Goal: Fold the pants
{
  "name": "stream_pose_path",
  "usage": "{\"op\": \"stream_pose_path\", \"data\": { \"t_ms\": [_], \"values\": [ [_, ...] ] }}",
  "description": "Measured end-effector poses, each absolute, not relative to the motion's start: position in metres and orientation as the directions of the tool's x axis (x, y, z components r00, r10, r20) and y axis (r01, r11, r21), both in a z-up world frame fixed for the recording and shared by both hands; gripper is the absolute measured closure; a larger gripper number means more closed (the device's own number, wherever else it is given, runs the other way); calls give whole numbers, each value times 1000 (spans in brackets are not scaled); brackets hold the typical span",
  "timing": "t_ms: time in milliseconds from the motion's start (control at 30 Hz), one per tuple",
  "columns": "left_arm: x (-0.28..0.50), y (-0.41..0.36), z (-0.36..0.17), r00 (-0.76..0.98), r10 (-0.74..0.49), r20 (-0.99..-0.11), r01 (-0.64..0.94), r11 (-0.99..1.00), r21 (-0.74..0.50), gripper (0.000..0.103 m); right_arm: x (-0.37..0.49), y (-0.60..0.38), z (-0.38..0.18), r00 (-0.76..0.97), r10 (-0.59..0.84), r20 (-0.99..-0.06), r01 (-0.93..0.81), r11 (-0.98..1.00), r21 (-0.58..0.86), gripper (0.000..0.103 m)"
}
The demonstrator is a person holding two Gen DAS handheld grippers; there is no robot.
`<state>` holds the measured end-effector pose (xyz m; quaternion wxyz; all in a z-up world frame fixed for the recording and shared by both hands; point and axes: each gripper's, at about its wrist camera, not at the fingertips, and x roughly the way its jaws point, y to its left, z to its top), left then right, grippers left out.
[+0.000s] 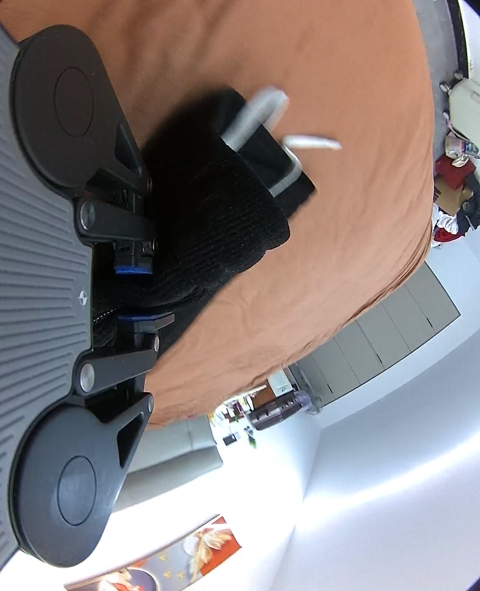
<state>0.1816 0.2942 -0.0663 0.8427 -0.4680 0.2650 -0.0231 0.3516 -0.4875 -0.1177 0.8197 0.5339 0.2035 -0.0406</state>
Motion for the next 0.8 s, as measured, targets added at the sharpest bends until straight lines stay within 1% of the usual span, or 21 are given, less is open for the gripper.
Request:
{"op": "stream_pose_path", "data": {
  "t_ms": [100, 267, 367, 500, 600, 633, 667, 700, 733, 767, 800],
  "values": [
    [223, 308, -63, 851, -316, -420, -224, 505, -834, 83, 407, -478, -102, 901, 154, -406, 304, 444, 843, 97],
    [288, 327, -68, 824, -317, -469, -303, 452, -839, 83, 487, -459, -100, 874, 154, -462, 361, 432, 827, 97],
    [323, 338, -77, 812, -312, -493, -349, 418, -839, 83, 529, -440, -103, 859, 149, -489, 378, 460, 804, 98],
    [364, 352, -105, 803, -296, -518, -417, 342, -842, 83, 589, -418, -115, 815, 156, -558, 421, 502, 755, 99],
    [390, 359, -137, 813, -264, -520, -471, 228, -852, 83, 625, -403, -126, 805, 149, -574, 421, 538, 731, 99],
    [395, 361, -155, 820, -256, -513, -498, 124, -858, 81, 635, -398, -130, 817, 167, -552, 392, 541, 744, 95],
    [398, 362, -169, 824, -255, -507, -512, 48, -857, 79, 643, -396, -135, 835, 208, -509, 344, 525, 779, 92],
    [402, 362, -179, 825, -264, -500, -518, 0, -855, 76, 651, -397, -138, 850, 251, -463, 295, 501, 814, 74],
    [409, 365, -188, 827, -280, -487, -514, -25, -858, 76, 656, -398, -139, 866, 290, -407, 243, 469, 849, 49],
    [411, 366, -190, 840, -275, -468, -497, -42, -867, 76, 657, -401, -137, 889, 293, -351, 201, 439, 876, 40],
    [412, 366, -192, 851, -278, -445, -479, -65, -876, 71, 653, -404, -134, 918, 252, -306, 180, 424, 888, 35]
  ]
}}
